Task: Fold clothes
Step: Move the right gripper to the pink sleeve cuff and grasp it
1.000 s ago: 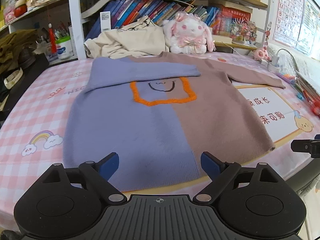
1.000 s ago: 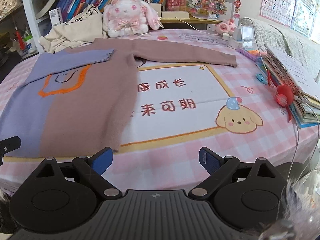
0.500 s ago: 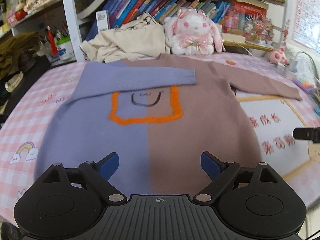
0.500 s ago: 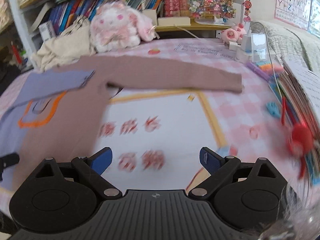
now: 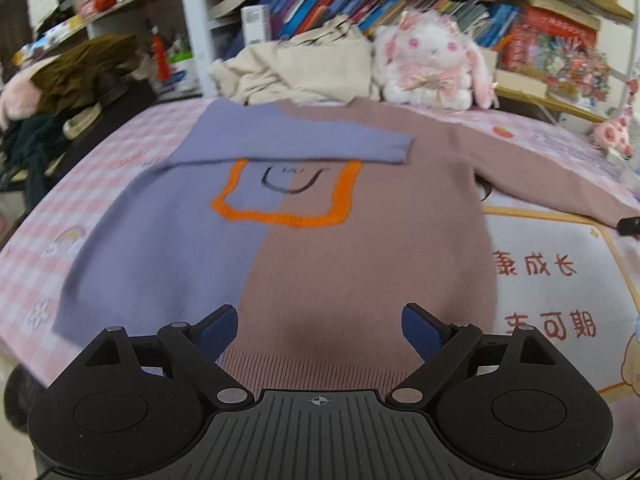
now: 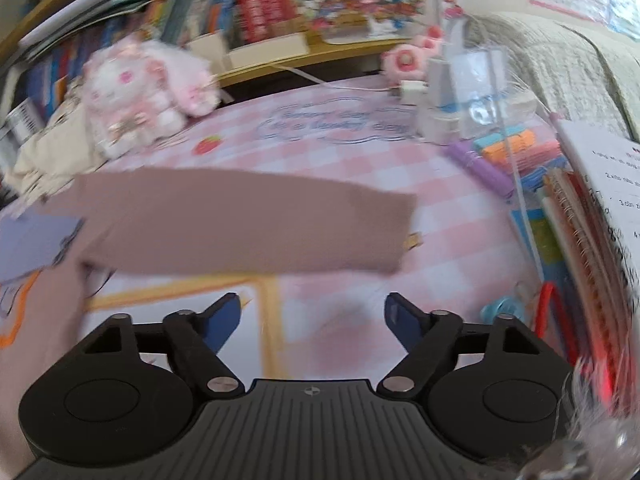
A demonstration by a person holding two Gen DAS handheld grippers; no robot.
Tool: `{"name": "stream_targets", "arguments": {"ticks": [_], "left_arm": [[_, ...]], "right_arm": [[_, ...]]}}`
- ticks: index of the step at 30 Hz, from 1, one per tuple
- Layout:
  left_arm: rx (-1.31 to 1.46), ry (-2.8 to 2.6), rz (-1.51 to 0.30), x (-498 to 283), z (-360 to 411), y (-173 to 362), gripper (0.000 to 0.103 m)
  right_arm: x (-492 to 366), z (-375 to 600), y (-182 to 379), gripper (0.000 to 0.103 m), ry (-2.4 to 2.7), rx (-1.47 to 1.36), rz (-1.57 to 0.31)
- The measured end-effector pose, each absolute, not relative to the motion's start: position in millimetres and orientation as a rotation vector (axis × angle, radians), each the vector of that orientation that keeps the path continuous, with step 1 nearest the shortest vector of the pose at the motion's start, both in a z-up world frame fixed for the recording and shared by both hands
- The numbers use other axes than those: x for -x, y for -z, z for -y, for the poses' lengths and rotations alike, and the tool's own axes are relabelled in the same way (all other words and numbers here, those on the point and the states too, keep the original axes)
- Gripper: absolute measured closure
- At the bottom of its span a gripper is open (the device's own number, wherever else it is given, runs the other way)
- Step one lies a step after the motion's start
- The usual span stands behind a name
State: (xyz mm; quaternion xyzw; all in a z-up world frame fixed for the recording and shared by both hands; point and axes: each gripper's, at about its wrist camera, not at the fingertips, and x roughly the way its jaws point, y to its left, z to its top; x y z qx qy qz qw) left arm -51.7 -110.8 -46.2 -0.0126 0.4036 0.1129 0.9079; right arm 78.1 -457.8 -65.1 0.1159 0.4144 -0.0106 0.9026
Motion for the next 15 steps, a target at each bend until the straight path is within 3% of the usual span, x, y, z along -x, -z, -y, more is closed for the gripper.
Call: {"name": "stream_targets", "arguments": {"ticks": [5, 15], "left_arm": [[0.028, -0.29, -0.854, 55, 113, 45, 0.012], [0.001, -0.331, -0.883, 54, 114, 45, 0.012]], "right_arm": [[-93, 479, 72, 0.042, 0.039, -0.3, -0.853], [-107, 496, 78, 0.043, 0.032, -0.446, -0.766]]}}
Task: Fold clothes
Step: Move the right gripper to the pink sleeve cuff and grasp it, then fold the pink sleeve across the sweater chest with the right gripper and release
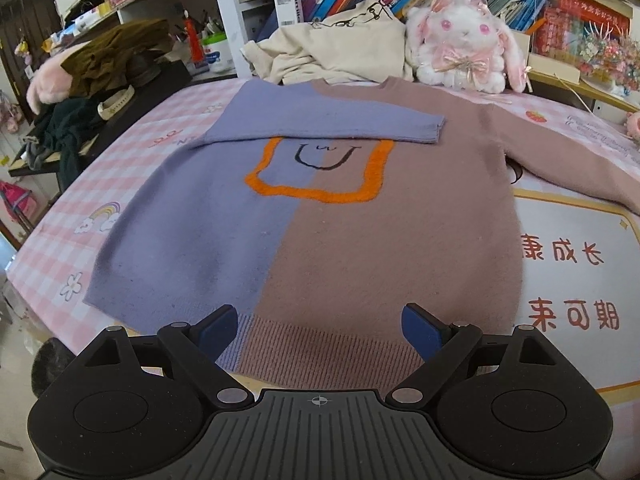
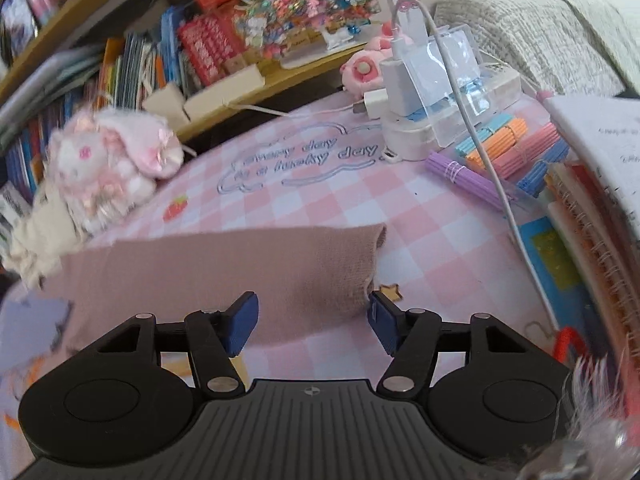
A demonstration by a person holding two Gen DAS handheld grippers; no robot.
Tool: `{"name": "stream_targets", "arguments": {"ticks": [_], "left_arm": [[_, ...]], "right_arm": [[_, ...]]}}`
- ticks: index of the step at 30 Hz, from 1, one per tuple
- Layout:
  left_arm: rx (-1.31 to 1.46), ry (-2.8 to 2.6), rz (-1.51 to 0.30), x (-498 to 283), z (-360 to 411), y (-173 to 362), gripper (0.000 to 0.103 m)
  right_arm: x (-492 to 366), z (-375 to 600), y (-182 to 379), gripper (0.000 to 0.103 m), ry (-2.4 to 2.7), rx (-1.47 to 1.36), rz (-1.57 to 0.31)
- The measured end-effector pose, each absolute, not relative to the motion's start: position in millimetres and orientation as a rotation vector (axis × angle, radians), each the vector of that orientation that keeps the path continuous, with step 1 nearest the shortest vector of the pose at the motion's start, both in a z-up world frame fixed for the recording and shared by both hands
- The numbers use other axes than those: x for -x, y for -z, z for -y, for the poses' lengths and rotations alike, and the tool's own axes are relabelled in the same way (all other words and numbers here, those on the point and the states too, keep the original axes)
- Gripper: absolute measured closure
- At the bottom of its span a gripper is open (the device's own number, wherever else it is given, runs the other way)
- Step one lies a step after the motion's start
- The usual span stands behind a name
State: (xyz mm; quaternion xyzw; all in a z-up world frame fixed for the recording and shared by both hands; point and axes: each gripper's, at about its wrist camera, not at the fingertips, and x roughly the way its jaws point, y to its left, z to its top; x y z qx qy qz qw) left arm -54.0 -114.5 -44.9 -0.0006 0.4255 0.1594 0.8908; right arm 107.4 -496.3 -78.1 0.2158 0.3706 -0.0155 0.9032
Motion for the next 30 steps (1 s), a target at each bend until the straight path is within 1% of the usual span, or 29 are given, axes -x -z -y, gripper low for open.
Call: {"name": "stream_targets", "arguments": {"ticks": [5, 6, 8, 9, 10, 12, 13, 16, 24, 30], "left_arm": [[-0.014, -0.329, -0.895, 52, 115, 45, 0.012], [-0.018, -0.327, -0.894, 52, 115, 45, 0.012], [-0.025, -0.323, -0.893, 53, 116, 45, 0.012], [-0.029, -0.321, -0.892, 53, 117, 45, 0.012], [-0.031, -0.32, -0.891, 53, 117, 45, 0.012], [-0.027, -0.323, -0.89, 54, 116, 45, 0.012], [-0.024, -0.324, -0.89, 54, 115, 45, 0.012], [-0.008, -0.329, -0.886, 54, 112, 45, 0.012], [-0.015, -0.289, -0.855, 48, 110, 43, 0.012], [-0.034, -0.249, -0.826, 46, 99, 40, 0.012]], "right_arm": [[-116, 493, 80, 0.043, -0.02, -0.534, -0.757], [-117, 492, 81, 0.044, -0.033, -0.551, -0.757], [-118, 491, 81, 0.05, -0.033, -0.563, -0.758], [-119, 491, 80, 0.061, -0.022, -0.562, -0.761], [-119, 492, 80, 0.074, -0.007, -0.556, -0.766], [-120, 497, 80, 0.087, 0.021, -0.542, -0.782], [-120, 499, 80, 0.089, 0.033, -0.536, -0.788], [-118, 505, 72, 0.092, 0.034, -0.522, -0.764], [-122, 493, 20, 0.093, -0.086, -0.541, -0.638], [-143, 447, -19, 0.094, -0.236, -0.513, -0.612]]}}
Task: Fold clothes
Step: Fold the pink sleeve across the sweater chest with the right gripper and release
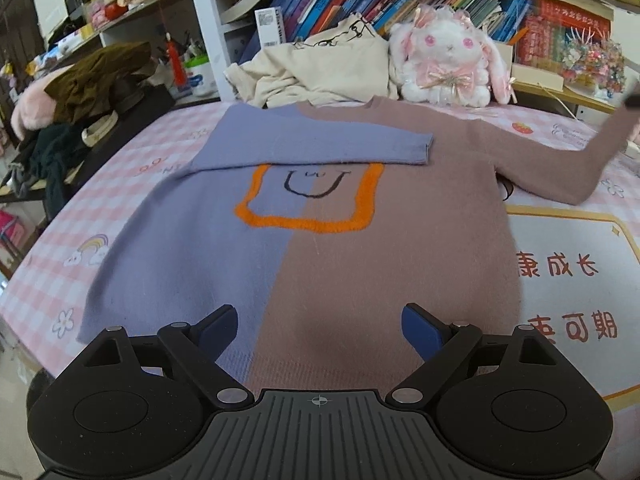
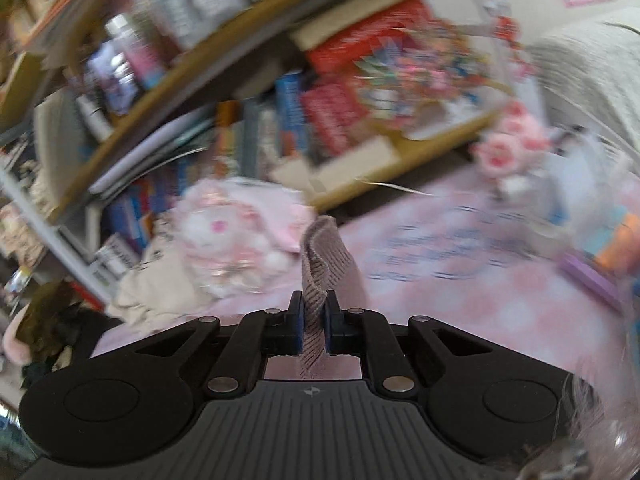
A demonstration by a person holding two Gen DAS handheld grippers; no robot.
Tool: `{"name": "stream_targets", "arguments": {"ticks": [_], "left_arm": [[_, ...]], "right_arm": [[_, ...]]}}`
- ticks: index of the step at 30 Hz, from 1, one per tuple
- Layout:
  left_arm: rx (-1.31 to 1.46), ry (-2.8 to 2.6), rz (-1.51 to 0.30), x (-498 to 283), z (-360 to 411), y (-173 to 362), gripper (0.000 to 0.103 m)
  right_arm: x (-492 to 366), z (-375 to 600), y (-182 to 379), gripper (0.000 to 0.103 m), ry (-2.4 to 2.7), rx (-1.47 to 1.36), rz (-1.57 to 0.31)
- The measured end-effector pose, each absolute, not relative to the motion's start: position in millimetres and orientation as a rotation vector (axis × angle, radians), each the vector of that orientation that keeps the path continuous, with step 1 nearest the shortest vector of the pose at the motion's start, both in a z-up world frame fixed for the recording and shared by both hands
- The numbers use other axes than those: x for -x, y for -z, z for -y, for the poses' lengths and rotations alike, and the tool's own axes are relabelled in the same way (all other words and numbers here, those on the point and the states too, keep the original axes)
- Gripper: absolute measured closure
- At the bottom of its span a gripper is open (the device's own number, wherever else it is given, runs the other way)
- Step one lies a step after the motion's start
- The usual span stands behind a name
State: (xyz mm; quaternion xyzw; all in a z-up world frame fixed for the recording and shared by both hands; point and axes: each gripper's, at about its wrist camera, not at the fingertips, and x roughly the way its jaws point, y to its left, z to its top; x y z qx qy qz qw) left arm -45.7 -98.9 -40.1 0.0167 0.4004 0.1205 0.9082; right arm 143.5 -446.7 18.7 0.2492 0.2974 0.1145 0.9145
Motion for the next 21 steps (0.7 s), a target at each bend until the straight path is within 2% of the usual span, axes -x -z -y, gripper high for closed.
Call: {"name": "stream_targets", "arguments": {"ticks": [12, 21], "left_arm": [[-0.126, -0.003, -0.738, 46, 36, 34, 0.012], [-0.237, 0.15, -0.647, 53, -25, 27, 0.01]], "right_arm": [[-173, 271, -50, 0.094, -0.312, -0.322, -0.675], [-182, 136, -71, 0.094, -0.341, -0.217, -0.6]]}}
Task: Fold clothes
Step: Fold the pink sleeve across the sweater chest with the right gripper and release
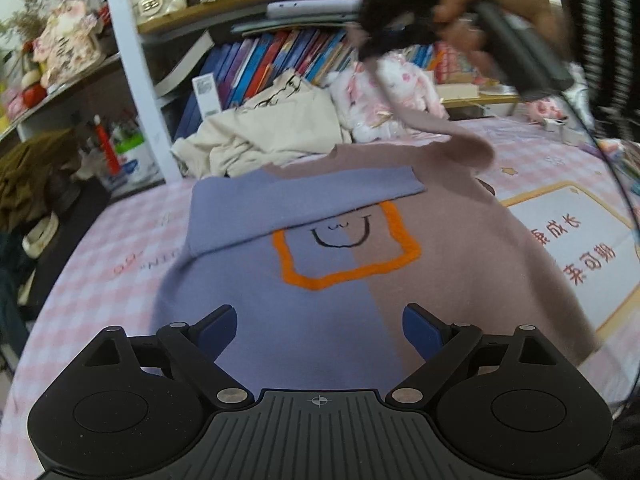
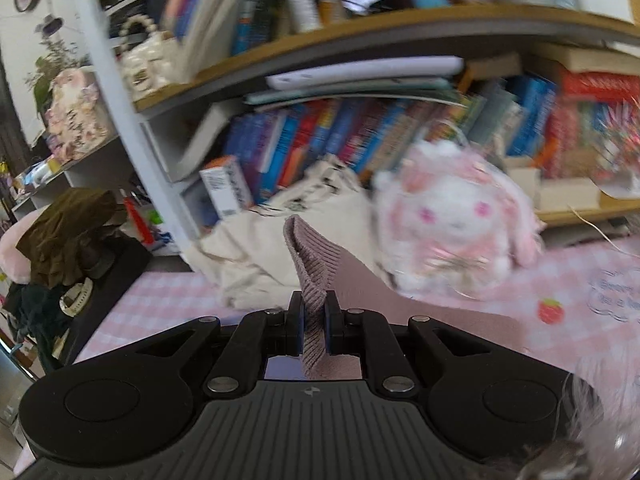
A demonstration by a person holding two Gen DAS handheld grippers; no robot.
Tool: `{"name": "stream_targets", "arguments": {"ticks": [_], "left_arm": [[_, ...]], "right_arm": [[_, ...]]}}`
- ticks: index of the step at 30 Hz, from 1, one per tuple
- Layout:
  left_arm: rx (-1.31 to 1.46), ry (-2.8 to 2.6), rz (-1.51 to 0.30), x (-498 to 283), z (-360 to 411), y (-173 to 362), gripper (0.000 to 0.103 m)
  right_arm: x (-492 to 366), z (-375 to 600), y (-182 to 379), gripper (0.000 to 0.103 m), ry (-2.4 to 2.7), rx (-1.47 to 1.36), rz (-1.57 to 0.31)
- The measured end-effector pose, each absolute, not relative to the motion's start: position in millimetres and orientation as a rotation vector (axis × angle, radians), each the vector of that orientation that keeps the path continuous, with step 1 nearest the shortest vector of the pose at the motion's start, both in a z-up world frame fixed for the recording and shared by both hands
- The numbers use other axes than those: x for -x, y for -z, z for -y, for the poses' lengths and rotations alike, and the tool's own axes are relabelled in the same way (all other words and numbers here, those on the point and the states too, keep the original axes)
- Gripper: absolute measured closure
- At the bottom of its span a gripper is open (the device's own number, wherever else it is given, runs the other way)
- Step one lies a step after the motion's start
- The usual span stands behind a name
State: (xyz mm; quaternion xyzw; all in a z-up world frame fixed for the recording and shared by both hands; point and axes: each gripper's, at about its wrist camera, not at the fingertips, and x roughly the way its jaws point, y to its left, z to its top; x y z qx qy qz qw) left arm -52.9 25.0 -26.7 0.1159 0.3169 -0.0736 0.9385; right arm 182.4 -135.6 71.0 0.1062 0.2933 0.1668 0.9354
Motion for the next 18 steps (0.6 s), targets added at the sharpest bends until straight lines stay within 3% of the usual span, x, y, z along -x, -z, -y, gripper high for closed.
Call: {"name": "stream_targets", "arguments": {"ticks": [10, 18], "left_arm": [[-0.258, 0.201, -0.612, 53, -62, 25, 0.008], [-0.256, 0.19, -0.62, 51, -77, 26, 0.008]], "right_arm": [[-196, 54, -68, 0.094, -0.343, -0.184, -0.606], [-210, 28, -34, 0.093, -0.336, -0.159, -0.693]]}}
